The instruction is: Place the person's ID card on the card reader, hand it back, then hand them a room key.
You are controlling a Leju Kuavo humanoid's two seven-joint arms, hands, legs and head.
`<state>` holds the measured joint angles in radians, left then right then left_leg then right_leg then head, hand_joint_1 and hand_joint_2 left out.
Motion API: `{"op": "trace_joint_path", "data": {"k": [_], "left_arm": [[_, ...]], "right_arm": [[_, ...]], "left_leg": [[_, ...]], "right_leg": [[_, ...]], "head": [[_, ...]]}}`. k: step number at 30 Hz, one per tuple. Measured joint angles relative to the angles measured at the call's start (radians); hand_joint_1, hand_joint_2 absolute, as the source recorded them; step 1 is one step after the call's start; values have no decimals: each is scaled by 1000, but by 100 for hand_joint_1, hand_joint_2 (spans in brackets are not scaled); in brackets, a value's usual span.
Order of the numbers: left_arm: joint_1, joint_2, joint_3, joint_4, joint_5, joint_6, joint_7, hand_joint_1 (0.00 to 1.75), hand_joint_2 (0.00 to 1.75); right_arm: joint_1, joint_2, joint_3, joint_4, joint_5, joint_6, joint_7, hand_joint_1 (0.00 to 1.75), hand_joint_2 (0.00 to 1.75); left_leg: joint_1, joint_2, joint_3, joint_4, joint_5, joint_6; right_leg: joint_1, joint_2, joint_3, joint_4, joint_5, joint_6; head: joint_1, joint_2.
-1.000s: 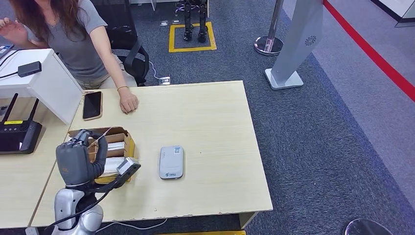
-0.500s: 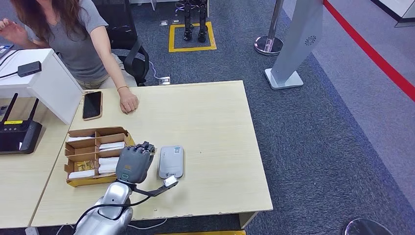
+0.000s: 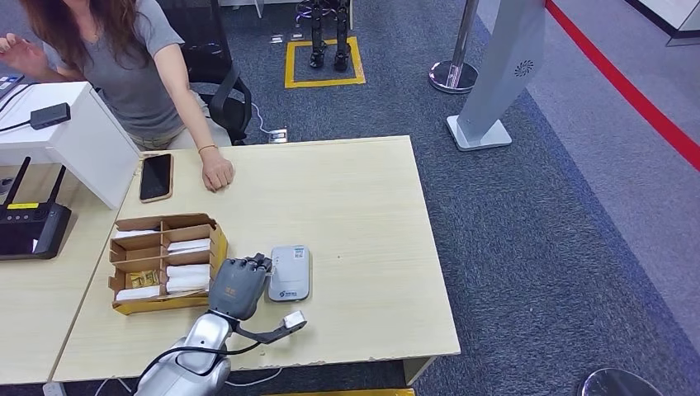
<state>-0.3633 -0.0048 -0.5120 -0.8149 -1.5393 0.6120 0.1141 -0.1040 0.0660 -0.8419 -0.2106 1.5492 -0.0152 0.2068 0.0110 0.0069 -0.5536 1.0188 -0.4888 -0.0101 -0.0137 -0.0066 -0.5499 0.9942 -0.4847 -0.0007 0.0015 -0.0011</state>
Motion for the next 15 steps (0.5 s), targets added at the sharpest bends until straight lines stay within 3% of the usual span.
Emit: {"op": "trace_joint_path", "data": {"k": [15], "left_arm": [[-22,-18,-55,56,1,21,-32,175,175]], "right_arm": [[-1,0,18,0,0,4,0,0,0]], "left_leg": [[0,0,0,0,0,0]], "right_leg": [[0,0,0,0,0,0]], "head": [[0,0]]}}
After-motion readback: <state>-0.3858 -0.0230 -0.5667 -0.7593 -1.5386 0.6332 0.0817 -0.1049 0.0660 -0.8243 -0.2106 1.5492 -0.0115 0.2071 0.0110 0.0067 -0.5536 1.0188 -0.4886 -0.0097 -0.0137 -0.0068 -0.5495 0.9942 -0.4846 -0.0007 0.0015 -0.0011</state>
